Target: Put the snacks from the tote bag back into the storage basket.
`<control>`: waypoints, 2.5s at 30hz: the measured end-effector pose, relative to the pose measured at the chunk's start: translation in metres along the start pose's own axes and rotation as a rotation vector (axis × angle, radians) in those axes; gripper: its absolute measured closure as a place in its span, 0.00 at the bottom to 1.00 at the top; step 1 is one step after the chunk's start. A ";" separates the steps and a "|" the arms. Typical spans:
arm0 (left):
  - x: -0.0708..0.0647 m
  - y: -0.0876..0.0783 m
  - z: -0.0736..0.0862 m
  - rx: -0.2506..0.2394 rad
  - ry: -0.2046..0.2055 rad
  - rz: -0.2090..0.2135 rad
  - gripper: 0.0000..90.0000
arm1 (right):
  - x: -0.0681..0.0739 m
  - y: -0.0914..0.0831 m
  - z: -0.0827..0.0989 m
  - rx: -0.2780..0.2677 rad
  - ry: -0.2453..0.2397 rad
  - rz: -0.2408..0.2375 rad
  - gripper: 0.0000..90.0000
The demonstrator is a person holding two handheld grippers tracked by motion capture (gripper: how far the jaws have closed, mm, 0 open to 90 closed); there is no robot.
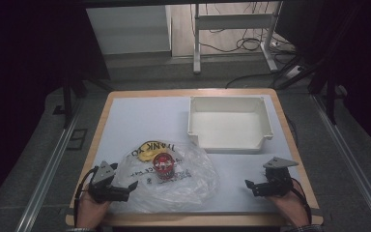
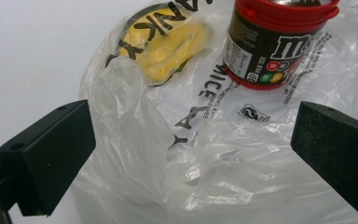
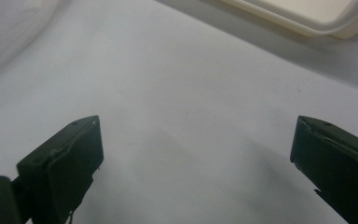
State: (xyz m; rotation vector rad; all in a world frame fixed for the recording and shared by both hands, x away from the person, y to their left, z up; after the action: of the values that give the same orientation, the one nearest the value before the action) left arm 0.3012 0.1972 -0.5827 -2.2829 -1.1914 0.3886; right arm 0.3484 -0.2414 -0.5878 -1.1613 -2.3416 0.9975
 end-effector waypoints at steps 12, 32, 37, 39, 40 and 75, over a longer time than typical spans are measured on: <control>-0.001 -0.001 0.000 -0.004 0.002 -0.004 0.00 | 0.001 -0.003 0.006 -0.001 -0.032 0.002 0.01; -0.001 -0.001 0.001 0.002 0.009 -0.011 0.00 | 0.004 -0.002 0.003 0.003 -0.043 0.008 0.00; -0.001 -0.001 0.001 0.002 0.010 -0.013 0.00 | 0.006 -0.002 0.001 0.003 -0.049 0.008 0.00; -0.001 -0.001 0.002 0.003 0.010 -0.013 0.00 | 0.007 -0.002 0.000 0.002 -0.056 0.007 0.00; -0.001 -0.001 0.002 0.003 0.010 -0.013 0.00 | 0.008 -0.002 0.000 0.002 -0.056 0.003 0.00; 0.000 -0.002 0.003 0.009 0.010 -0.026 0.00 | 0.032 -0.008 -0.022 -0.004 -0.057 -0.057 0.00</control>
State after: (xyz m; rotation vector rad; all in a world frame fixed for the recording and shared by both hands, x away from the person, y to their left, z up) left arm 0.2979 0.1991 -0.5843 -2.2568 -1.2112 0.3721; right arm 0.3377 -0.2098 -0.5671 -1.0741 -2.4079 1.0195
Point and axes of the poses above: each handheld gripper's, and its own axes: y roughly forward along the jaws, z roughly out of its underside, x roughly to its left, the point moved 10 cm from there along y, roughly forward along the jaws
